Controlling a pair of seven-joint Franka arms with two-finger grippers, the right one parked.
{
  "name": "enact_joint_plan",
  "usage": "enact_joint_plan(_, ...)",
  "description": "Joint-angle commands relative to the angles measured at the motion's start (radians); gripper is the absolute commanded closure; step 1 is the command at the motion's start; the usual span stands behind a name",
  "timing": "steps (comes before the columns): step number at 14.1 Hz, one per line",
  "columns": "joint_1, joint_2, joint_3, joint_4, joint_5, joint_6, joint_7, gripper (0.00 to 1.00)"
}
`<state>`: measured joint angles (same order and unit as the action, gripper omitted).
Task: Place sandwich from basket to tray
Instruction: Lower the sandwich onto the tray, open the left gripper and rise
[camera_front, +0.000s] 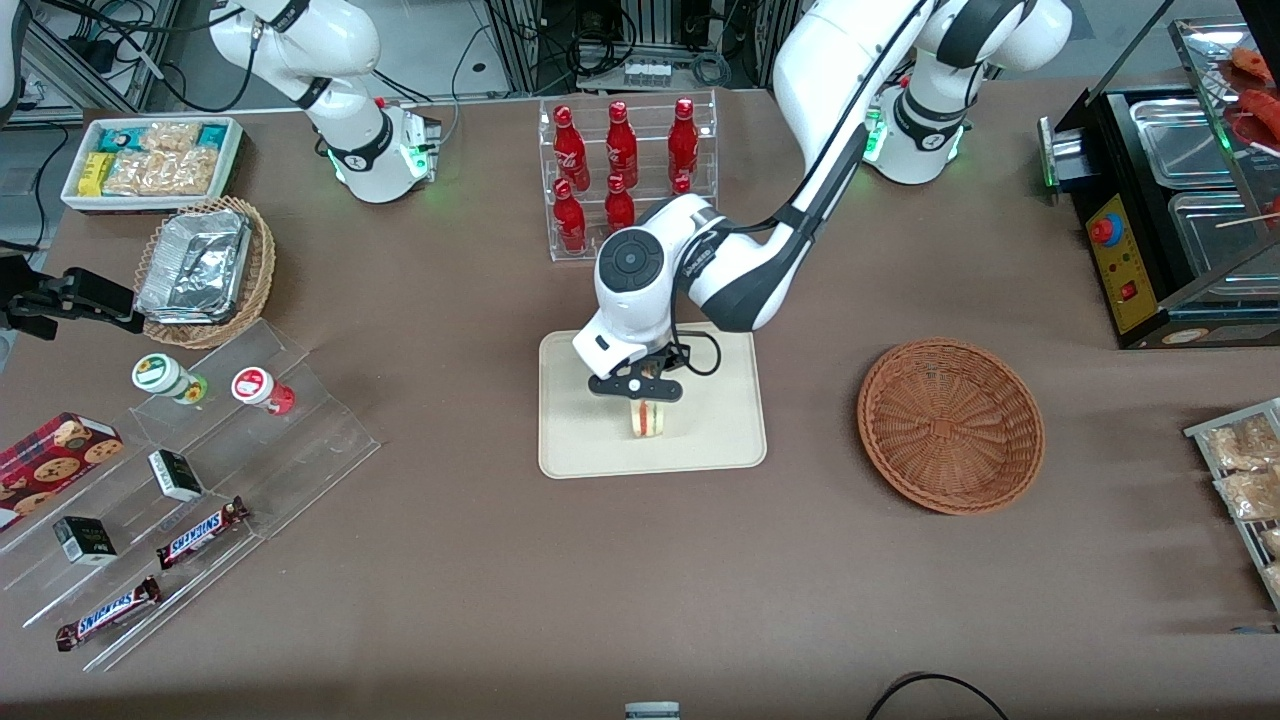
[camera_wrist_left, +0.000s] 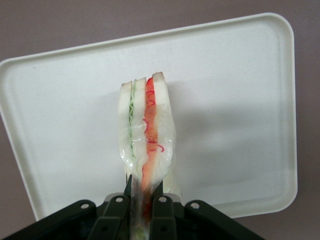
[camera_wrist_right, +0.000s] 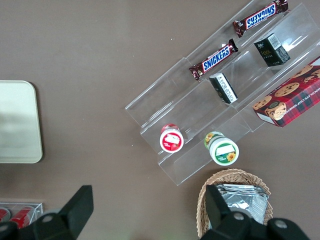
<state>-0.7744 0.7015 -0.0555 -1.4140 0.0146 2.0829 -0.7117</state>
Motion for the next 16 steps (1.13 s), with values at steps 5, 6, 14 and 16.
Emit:
enact_joint_plan(5,-0.023,0.015,0.009,-0.060,-0.002,0.049,-0.025,1.00)
enact_joint_plan(6,-0.023,0.015,0.009,-0.063,-0.002,0.058,-0.025,1.00)
enact_joint_plan(14,-0.008,-0.054,0.013,-0.049,-0.016,-0.009,-0.025,0.01)
enact_joint_plan(16,-0.005,-0.111,0.023,-0.043,-0.053,-0.058,-0.025,0.01)
